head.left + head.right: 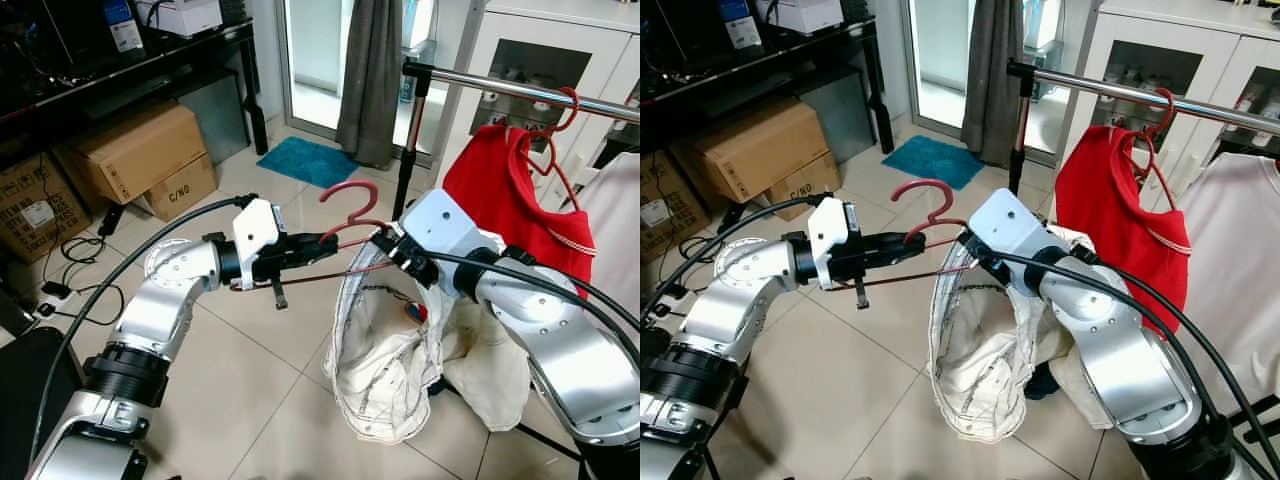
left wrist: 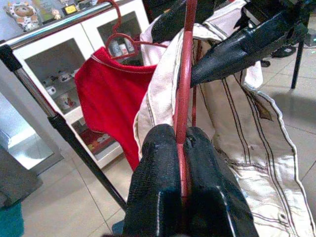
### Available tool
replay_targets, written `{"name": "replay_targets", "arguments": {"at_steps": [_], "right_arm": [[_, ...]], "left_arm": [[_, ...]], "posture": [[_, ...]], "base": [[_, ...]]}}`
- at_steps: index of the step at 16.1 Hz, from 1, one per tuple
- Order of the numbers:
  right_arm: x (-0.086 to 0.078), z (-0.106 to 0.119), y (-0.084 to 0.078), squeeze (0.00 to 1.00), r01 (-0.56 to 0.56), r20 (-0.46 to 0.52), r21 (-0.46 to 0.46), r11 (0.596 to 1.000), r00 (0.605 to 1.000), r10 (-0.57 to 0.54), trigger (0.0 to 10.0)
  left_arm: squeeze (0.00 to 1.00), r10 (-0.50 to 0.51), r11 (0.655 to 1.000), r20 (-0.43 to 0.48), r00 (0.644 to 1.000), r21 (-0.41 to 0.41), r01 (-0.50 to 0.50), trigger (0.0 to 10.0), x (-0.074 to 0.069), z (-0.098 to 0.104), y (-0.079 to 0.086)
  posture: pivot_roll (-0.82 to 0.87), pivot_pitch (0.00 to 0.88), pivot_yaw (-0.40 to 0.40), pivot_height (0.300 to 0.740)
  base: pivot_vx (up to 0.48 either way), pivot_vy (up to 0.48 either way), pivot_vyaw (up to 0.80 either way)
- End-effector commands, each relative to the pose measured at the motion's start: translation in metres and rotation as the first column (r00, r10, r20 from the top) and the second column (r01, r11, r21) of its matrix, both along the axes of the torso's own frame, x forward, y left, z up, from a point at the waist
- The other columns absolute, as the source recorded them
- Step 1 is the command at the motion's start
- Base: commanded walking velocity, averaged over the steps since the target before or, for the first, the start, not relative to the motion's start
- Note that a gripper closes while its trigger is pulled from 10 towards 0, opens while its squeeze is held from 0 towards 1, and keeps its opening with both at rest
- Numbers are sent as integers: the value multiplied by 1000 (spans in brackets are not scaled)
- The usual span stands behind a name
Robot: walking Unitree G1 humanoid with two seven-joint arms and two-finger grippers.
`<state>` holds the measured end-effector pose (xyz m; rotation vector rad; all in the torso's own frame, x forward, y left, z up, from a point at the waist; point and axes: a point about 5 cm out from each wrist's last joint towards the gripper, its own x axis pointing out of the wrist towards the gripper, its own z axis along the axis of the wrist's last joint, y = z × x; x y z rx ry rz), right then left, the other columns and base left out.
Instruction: Hang hanger
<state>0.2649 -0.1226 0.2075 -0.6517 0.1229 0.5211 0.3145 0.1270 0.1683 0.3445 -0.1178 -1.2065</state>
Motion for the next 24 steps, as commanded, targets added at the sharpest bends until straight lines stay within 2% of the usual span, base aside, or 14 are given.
{"name": "replay_targets", "arguments": {"at_steps": [1, 4, 9, 16, 17, 19, 20, 22, 23, 24], "right_arm": [[3, 2, -9, 0, 60, 29, -34, 998, 998, -59, 0], [3, 1, -9, 0, 56, 25, -44, 997, 998, -55, 0], [2, -3, -16, 0, -13, -8, -95, 995, 1000, 12, 0], [-3, -2, -16, 0, -116, -58, -39, 992, 992, 114, 0], [-6, -3, -13, 0, -148, -86, 14, 989, 985, 149, 0], [-11, 0, -6, 0, -204, -126, 130, 970, 967, 220, 0], [-13, 1, -5, 0, -224, -138, 156, 962, 959, 246, 0], [-19, 2, 0, 0, -294, -171, 269, 917, 922, 346, 0], [-20, 3, 1, 0, -301, -172, 295, 907, 917, 361, 0], [-24, 5, 3, 0, -326, -173, 352, 877, 898, 403, 0]], "left_arm": [[0, 14, 999, 95, 995, -53, -9, 0, 4, 22, 4], [0, 23, 999, 98, 995, -50, -19, 0, 6, 22, 6], [0, 49, 999, 104, 993, -15, -48, 0, 7, 24, 22], [0, 39, 998, 100, 994, 50, -45, 0, 7, 27, 42], [0, -2, 996, 79, 997, 93, -6, 0, 4, 25, 46], [0, -10, 986, 43, 999, 167, 2, 0, 4, 20, 58], [0, -1, 982, 39, 999, 191, -6, 0, 5, 19, 61], [0, 46, 969, 32, 998, 243, -52, 0, 10, 18, 75], [0, 51, 968, 32, 998, 246, -57, 0, 11, 18, 77], [0, 59, 966, 30, 998, 251, -64, 0, 11, 18, 81]], "posture": [[-184, 0, 61, 740], [-191, 0, 59, 740], [-182, 0, 54, 740], [-180, 0, 57, 740], [-180, 0, 57, 740], [-179, 0, 58, 740], [-179, 0, 59, 740], [-178, 0, 60, 740], [-178, 0, 60, 740], [-178, 0, 60, 740]], "base": [[0, 0, 0], [0, 0, 0], [0, 0, 0], [0, 0, 0], [0, 0, 0], [0, 0, 0], [0, 0, 0], [0, 0, 0], [0, 0, 0], [0, 0, 0]]}}
